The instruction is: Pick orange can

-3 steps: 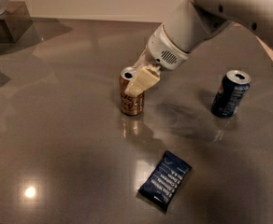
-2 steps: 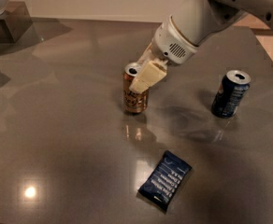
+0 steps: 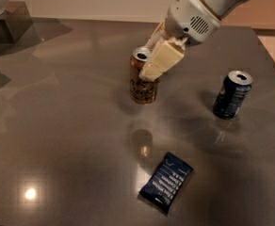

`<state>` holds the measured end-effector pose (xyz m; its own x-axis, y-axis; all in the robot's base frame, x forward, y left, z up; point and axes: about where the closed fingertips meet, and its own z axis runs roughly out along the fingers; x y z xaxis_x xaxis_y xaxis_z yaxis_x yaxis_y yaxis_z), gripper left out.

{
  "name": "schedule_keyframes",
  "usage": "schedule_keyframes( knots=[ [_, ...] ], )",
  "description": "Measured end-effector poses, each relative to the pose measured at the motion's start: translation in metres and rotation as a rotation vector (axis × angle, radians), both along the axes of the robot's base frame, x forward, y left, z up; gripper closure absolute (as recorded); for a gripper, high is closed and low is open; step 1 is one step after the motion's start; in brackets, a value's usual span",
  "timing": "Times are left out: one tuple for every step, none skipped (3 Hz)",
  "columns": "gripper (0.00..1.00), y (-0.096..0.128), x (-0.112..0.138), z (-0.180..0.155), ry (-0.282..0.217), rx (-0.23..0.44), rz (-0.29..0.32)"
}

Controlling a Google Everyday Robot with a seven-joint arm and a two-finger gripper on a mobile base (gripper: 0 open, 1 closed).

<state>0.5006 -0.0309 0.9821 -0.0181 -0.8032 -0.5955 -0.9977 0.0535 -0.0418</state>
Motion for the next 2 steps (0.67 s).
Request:
schedule_keyframes(
  knots=[
    [1.0, -0.0071, -0.0091, 0.0124, 0.01, -0.004, 0.039],
    [1.0, -0.0071, -0.009, 0.0124, 0.01, -0.004, 0.039]
  ],
)
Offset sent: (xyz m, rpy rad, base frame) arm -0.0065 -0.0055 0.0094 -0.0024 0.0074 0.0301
